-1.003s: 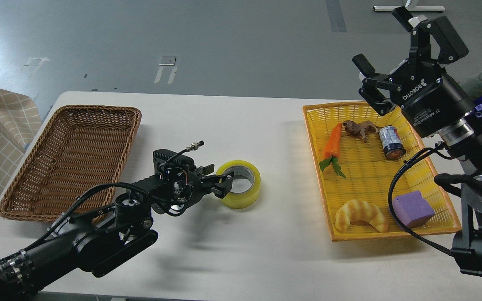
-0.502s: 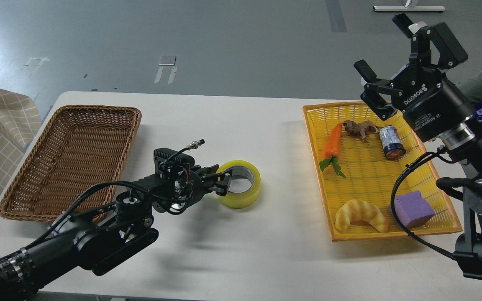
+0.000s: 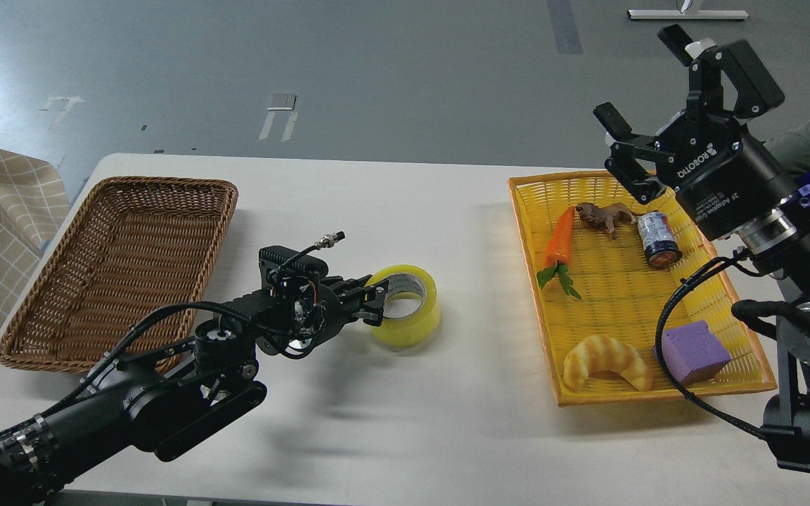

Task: Place and transfer tape with both arms
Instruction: 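Grasp the tape roll's rim with the left gripper, then carry the tape roll with the left gripper into the wicker basket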

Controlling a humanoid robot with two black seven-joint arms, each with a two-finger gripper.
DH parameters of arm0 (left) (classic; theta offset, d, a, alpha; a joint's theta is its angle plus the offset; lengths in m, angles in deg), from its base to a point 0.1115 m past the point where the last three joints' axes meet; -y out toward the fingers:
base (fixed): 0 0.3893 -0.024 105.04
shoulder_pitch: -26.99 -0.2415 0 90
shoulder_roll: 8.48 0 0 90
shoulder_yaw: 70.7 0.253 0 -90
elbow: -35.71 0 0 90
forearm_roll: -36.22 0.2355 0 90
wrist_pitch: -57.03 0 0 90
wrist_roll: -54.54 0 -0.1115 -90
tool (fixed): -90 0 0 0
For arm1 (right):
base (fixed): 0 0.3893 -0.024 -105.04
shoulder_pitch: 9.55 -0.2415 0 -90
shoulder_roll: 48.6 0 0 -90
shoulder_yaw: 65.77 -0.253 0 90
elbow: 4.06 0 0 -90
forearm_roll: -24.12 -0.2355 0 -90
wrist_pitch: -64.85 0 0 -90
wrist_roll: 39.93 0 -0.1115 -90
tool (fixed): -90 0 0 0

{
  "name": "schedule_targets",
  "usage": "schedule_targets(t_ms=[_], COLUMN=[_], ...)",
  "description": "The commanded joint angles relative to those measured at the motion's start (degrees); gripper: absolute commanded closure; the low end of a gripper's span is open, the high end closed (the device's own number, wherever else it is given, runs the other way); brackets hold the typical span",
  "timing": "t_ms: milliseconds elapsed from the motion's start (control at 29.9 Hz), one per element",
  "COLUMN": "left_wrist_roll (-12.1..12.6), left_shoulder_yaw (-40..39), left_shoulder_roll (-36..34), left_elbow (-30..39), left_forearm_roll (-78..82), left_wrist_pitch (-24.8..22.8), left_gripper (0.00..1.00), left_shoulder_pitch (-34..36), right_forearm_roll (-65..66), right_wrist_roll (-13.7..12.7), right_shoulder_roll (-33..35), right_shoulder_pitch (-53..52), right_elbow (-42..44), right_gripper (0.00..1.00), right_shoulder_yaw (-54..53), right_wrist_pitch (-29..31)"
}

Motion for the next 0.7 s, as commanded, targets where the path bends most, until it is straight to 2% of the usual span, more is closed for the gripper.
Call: schedule_targets(t_ms=[0, 301, 468, 502, 669], left_wrist_roll=[0.2, 0.1, -1.3, -2.4, -3.1], left_shoulder_yaw=[-0.2, -0.2, -0.3, -0.3, -0.5], left_shoulder_roll=[-0.1, -0.6, -5.3, -6.8, -16.1], left_elbow=[0.1, 0.4, 0.4, 0.4, 2.1], left_forearm_roll=[0.0, 0.0, -1.0, -1.9, -5.8], left_wrist_pitch=[0.0, -0.2, -2.3, -2.4, -2.4], left_gripper=[0.84, 0.84, 0.84, 0.83, 0.83], left_shoulder_pitch=[0.5, 6.8, 12.2, 13.9, 16.8], right_forearm_roll=[0.0, 0.0, 0.0, 0.0, 0.0], right_wrist_roll=[0.0, 0.0, 0.0, 0.0, 0.0], right_shoulder_roll=[-0.1, -0.3, -0.3, -0.2, -0.3], right_shoulder_pitch=[0.2, 0.0, 0.0, -0.1, -0.4], right_elbow=[-0.1, -0.1, 0.0, 0.0, 0.0], right_gripper=[0.0, 0.0, 0.0, 0.0, 0.0], right_shoulder_yaw=[0.0, 0.0, 0.0, 0.0, 0.0], right_wrist_pitch=[0.0, 0.0, 0.0, 0.0, 0.0])
